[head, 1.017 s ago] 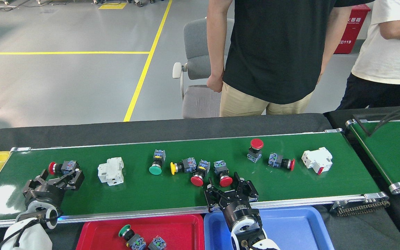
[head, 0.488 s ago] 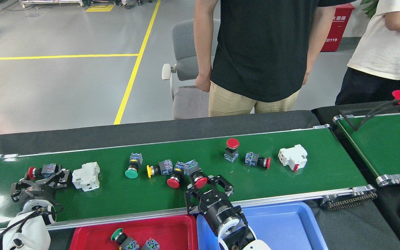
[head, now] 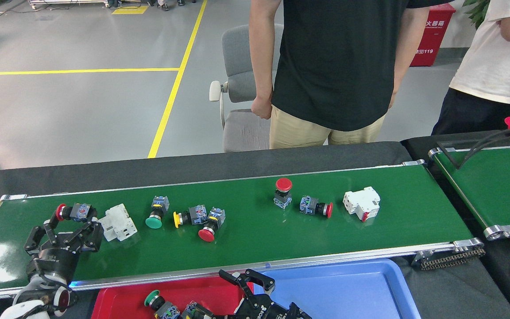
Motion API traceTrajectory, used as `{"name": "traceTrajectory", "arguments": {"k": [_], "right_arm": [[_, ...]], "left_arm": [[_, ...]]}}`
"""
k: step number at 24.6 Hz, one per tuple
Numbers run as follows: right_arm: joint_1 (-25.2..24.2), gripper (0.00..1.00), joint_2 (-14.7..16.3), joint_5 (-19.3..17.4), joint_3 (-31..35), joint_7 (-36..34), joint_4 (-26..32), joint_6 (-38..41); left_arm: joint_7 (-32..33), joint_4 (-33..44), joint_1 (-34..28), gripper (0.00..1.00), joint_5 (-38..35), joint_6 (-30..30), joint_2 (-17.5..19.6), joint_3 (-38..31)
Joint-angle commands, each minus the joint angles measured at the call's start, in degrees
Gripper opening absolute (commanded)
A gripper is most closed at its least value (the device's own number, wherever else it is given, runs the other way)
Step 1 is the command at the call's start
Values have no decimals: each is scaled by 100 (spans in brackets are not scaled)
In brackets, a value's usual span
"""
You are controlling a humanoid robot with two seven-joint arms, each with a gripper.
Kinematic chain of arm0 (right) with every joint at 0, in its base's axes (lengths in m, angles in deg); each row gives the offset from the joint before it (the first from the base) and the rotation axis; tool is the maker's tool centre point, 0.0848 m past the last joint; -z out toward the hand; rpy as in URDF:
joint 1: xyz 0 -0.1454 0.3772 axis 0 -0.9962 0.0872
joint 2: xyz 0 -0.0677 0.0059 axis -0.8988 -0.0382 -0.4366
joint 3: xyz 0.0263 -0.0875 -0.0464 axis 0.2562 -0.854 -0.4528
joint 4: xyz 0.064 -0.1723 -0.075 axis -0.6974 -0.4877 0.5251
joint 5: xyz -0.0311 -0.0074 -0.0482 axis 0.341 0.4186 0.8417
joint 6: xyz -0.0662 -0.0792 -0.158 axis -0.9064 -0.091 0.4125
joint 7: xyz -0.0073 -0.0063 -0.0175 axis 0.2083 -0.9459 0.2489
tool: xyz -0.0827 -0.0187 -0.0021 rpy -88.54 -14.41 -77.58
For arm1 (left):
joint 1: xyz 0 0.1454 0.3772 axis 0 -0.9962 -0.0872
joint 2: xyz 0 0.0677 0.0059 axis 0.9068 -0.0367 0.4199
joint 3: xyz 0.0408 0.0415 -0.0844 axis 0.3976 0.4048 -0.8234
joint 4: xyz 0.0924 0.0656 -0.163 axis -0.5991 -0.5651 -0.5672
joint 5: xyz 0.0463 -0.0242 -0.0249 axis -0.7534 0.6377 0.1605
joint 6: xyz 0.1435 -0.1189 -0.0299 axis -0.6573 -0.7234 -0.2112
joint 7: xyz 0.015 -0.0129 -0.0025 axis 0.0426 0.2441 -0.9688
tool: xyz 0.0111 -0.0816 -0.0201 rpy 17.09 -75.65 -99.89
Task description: Pick switch part from conveyor to tray
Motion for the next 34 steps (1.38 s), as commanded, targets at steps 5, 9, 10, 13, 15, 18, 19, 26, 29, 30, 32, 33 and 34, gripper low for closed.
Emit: {"name": "traceTrajectory", "arguments": {"k": [5,9,10,13,15,18,19,26,29,30,32,33,34], "right_arm": [[-791,100,-216,-27,1718,-392,174,-1930],[-1362,100,-216,-27,2272,-955,174,-2519],[-1362,100,-224,-27,2289,-946,165,-2545],[-1257,100,-242,-18,2280,-893,147,-2721],[-932,100,-224,44,2193,-726,95,-2818],[-431,100,-224,105,1859,-217,-125,-2853],[-290,100,-233,114,1797,-111,-222,-2853],[580,100,-295,131,1507,179,-1101,-2862],[791,100,-391,131,1481,179,-1355,-2862],[879,100,-418,131,1437,179,-1452,-2862],[1063,100,-444,123,1393,179,-1672,-2862],[1143,100,-479,123,1384,179,-1786,-2862],[1222,100,-532,123,1384,170,-1883,-2862]], "left_arm": [[182,1992,-1546,81,1,1486,-423,-11],[217,2273,-2082,100,-34,1512,-880,-2],[217,2282,-2152,100,-34,1512,-907,6],[217,2290,-2196,100,-43,1336,-951,-38],[209,2290,-2161,100,-43,923,-995,-64],[209,2238,-2100,100,-34,-95,-995,-257],[217,2211,-2100,100,-34,-395,-986,-328],[226,1983,-1933,100,-26,-808,-915,-626],[253,1842,-1775,100,-17,-808,-889,-653],[331,1737,-1617,100,-17,-800,-837,-670],[692,1377,-1134,100,-8,-808,-661,-679],[885,1086,-790,100,-8,-826,-564,-688],[956,787,-456,100,-8,-835,-511,-688]]}}
